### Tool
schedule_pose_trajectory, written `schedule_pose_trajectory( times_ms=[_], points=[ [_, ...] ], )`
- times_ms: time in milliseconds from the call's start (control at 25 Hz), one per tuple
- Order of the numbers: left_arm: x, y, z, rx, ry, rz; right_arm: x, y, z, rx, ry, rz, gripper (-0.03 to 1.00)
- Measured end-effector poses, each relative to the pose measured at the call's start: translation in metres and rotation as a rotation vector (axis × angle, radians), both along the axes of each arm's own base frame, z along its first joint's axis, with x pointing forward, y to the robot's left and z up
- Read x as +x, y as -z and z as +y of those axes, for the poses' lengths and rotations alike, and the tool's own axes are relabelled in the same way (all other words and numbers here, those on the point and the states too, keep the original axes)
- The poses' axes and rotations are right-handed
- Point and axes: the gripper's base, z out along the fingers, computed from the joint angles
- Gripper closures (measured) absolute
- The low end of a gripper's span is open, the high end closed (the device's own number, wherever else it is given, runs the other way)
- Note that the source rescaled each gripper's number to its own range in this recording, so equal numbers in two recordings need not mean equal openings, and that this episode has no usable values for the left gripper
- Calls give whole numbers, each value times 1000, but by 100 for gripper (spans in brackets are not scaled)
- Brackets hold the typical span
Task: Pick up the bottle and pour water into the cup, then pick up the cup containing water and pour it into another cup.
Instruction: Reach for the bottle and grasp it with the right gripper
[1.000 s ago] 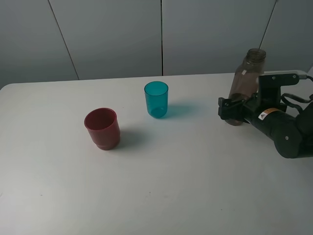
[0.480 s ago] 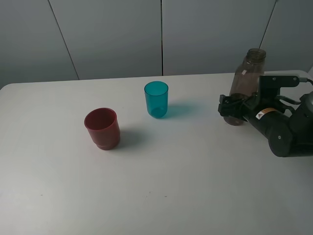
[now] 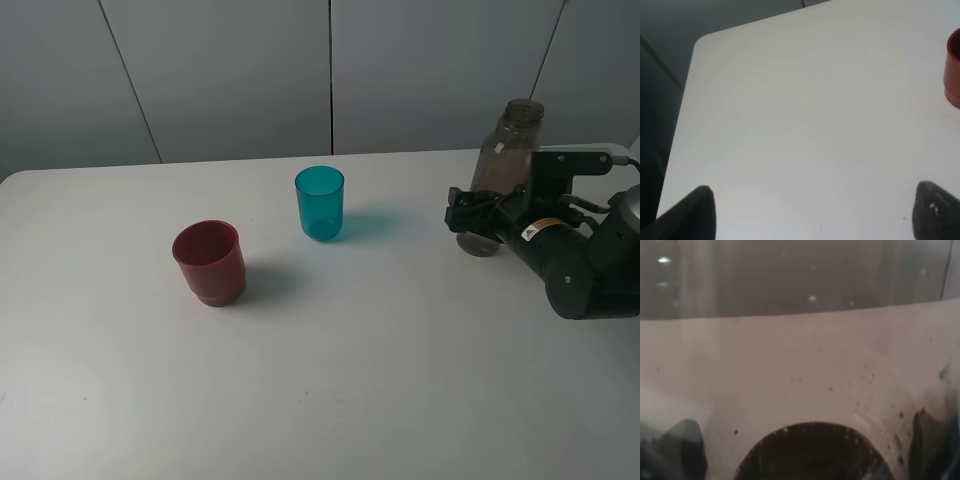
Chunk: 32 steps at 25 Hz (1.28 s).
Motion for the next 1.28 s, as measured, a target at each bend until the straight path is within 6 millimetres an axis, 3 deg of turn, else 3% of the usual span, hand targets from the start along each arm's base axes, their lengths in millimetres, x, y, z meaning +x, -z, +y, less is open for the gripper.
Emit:
schedule_pose_trajectory(
  times_ms=[760, 800, 840, 880, 920, 960, 1280],
  points=[
    [0, 0, 0, -2, -1, 0, 3, -1, 1, 3, 2, -10, -3],
    [0, 0, 0, -2, -1, 0, 3, -1, 1, 3, 2, -10, 3],
    [0, 0, 0, -2, -1, 0, 3, -1, 1, 3, 2, -10, 22],
    [0, 0, 0, -2, -1, 0, 3, -1, 1, 3, 2, -10, 46],
    [0, 0, 0, -2, -1, 0, 3, -1, 1, 3, 2, -10, 85],
    [0, 0, 0, -2, -1, 0, 3, -1, 0, 0, 6, -12, 96],
    [0, 0, 0, -2, -1, 0, 3, -1, 0, 1, 9, -11, 96]
  ],
)
